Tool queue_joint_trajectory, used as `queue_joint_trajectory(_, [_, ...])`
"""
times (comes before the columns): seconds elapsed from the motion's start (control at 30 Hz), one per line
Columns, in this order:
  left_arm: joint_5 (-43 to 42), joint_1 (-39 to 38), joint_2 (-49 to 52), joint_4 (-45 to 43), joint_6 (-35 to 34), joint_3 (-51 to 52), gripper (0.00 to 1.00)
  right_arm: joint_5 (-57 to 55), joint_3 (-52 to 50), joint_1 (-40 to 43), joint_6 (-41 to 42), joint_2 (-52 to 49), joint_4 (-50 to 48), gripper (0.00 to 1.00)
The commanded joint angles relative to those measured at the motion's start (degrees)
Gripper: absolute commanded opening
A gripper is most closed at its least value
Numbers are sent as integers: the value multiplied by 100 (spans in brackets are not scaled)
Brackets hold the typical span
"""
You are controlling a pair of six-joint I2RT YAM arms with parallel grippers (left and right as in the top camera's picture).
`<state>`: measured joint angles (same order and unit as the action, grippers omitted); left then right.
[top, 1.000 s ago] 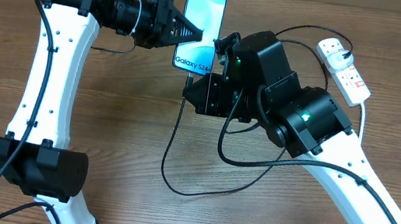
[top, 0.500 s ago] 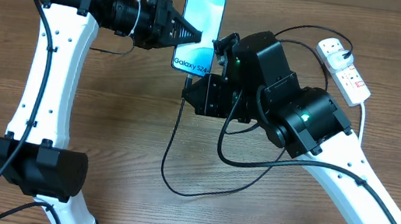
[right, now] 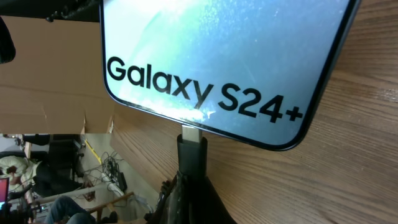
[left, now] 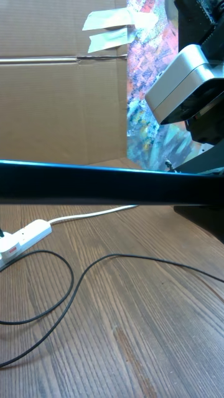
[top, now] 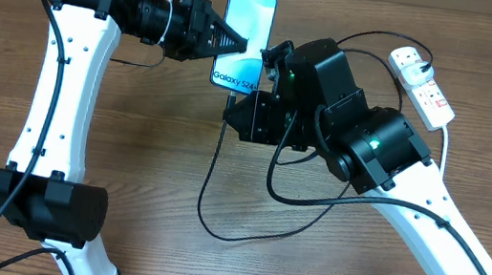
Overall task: Plug charger to phone and switch on socket
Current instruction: 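Hold the plug pressed into the phone port with both grippers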
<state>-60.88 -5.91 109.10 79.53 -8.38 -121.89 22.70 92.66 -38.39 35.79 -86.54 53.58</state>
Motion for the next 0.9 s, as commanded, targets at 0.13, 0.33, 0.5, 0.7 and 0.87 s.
queue_joint_trajectory(0.13, [-328, 9, -87, 20, 44, -201, 4, -55, 79, -13, 26, -26, -79, 4])
queue_joint_trajectory(0.33, [-330, 9, -87, 20, 0, -201, 4, -55, 79, -13, 46, -26, -79, 4])
queue_joint_trajectory(0.5, [-330, 9, -87, 15, -61, -201, 4, -52, 79, -13, 46, -26, -79, 4])
queue_joint_trajectory(0.7, [-326, 9, -87, -4, -52, -201, 4, -52, 79, -13, 70, -26, -57, 4])
queue_joint_trajectory(0.87, [-323, 9, -87, -28, -39, -201, 4, -50, 79, -13, 70, -26, -37, 4])
